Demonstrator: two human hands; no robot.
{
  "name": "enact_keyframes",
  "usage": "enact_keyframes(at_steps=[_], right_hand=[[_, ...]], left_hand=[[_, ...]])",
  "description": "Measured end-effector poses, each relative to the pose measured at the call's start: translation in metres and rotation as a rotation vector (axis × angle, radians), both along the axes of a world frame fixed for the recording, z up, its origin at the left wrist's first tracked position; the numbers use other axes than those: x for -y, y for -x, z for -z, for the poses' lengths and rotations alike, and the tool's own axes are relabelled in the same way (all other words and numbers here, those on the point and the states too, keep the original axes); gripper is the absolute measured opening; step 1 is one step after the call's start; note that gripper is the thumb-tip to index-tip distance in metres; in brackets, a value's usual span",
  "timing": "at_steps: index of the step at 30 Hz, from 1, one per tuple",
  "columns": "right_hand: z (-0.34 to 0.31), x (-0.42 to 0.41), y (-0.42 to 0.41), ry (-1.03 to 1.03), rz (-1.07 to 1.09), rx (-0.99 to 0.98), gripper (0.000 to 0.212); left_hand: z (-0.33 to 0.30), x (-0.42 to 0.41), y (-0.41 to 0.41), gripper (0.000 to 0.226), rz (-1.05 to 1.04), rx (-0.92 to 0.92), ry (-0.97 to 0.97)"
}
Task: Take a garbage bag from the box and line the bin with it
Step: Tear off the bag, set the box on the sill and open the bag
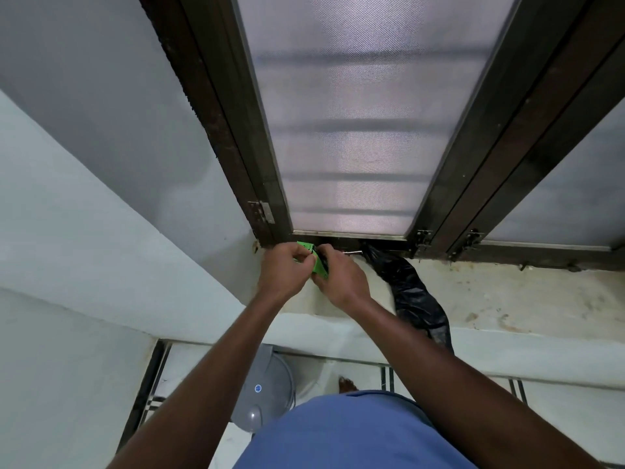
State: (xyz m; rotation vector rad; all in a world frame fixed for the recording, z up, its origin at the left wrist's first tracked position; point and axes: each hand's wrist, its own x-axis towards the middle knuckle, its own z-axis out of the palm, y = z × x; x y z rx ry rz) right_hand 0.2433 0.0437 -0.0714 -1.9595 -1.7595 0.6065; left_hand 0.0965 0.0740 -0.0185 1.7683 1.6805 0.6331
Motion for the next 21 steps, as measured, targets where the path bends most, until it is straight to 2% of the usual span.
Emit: enact_keyframes(at_steps=[3, 5, 7, 8, 9, 12, 14, 16, 19, 21], right_hand=[[0.001, -0.001, 0.003, 0.014, -0.029, 0.01, 0.058], [0.004, -0.001, 0.005, 0.059, -0.058, 0.011, 0.074], [0.006, 0.003, 0.005, 0.109, -0.042, -0.035, 0.09], [0.008, 0.006, 0.003, 0.109, -0.028, -0.068, 0.091], [0.01, 0.01, 0.002, 0.096, -0.02, -0.098, 0.086], [0.011, 0.028, -0.005, 0.053, 0.033, -0.237, 0.054], [0.011, 0.042, -0.011, 0.041, 0.079, -0.336, 0.037], [0.009, 0.055, -0.019, 0.015, 0.122, -0.413, 0.021], [0.0, 0.074, -0.037, -0.025, 0.222, -0.528, 0.003], [-0.005, 0.087, -0.054, 0.0, 0.333, -0.647, 0.003]], left_hand=[[0.0, -0.003, 0.004, 0.015, -0.023, -0.089, -0.013], [0.002, -0.004, 0.009, 0.017, -0.095, -0.145, -0.048], [0.006, -0.003, 0.016, 0.025, -0.19, -0.159, -0.081], [0.008, -0.001, 0.019, 0.03, -0.217, -0.146, -0.084], [0.012, 0.001, 0.021, 0.031, -0.207, -0.143, -0.075], [0.033, 0.01, 0.021, 0.017, -0.022, -0.197, 0.038], [0.047, 0.018, 0.016, 0.027, 0.082, -0.249, 0.154], [0.055, 0.027, 0.005, 0.037, 0.11, -0.294, 0.176], [0.057, 0.039, -0.026, 0.022, 0.123, -0.208, 0.064], [0.058, 0.046, -0.055, 0.01, 0.24, -0.096, 0.082]])
